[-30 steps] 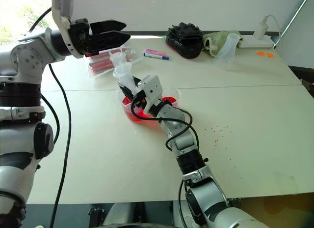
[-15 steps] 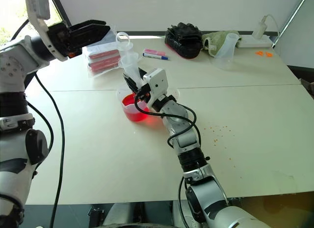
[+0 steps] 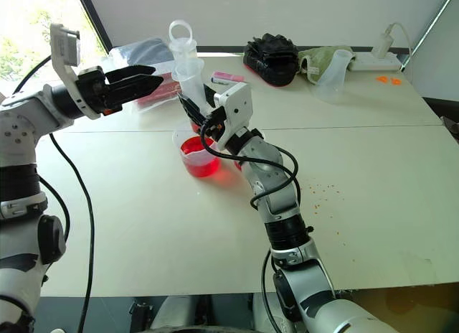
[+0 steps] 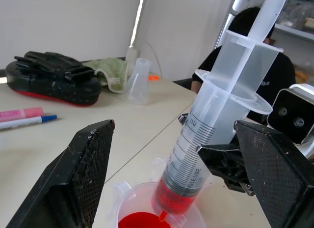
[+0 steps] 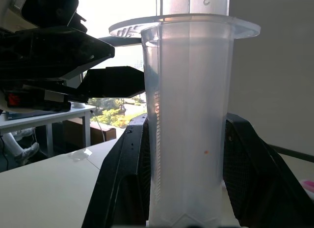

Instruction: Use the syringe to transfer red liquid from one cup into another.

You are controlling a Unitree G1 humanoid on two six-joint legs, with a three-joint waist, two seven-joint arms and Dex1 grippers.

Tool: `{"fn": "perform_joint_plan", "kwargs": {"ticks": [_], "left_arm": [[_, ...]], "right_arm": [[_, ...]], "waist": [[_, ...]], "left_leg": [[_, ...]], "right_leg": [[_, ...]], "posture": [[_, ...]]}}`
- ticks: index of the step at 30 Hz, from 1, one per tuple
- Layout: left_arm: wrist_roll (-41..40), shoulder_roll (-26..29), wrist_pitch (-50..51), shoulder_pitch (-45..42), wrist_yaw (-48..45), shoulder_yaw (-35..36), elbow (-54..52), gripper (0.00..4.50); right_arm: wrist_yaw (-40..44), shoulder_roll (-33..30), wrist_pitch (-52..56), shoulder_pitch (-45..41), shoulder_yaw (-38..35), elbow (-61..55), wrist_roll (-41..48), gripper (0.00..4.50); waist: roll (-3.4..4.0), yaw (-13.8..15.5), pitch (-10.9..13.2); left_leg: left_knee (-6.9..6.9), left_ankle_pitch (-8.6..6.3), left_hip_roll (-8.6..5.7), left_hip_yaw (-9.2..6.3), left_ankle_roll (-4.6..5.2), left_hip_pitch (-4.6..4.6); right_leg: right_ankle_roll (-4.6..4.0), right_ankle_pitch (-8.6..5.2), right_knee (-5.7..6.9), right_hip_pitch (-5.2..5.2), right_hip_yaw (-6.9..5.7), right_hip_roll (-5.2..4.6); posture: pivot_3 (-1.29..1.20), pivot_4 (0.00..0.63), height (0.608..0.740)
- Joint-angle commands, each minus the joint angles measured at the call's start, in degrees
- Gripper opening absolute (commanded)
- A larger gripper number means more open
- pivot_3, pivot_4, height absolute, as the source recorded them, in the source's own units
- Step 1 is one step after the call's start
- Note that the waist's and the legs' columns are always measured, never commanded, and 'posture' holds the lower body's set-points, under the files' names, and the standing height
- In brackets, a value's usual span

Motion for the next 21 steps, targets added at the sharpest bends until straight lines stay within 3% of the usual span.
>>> {"fn": "perform_joint_plan", "kwargs": {"ticks": [1, 21], "left_arm": [[-1.2, 0.1, -0.6, -0.6, 0.2, 0.5, -1.4, 4.07], [2.2, -4.6, -7.2, -5.1, -5.0, -6.1, 5.9, 4.07]], "right_arm": [[0.1, 0.0, 0.0, -0.9, 0.1, -3.4, 0.7, 1.37], [-6.9, -9.0, 11.2, 0.0, -9.3, -18.4, 3.5, 1.37]], "waist": [[0.0, -0.1, 0.0], [0.0, 0.0, 0.0]], "left_leg": [[0.0, 0.0, 0.0, 0.0, 0.0, 0.0], [-0.01, 0.0, -0.01, 0.0, 0.0, 0.0]], "right_leg": [[0.0, 0.0, 0.0, 0.0, 0.0, 0.0], [0.0, 0.0, -0.04, 0.02, 0.01, 0.0]], "posture": [[0.0, 0.15, 0.711], [0.0, 0.15, 0.711]]}}
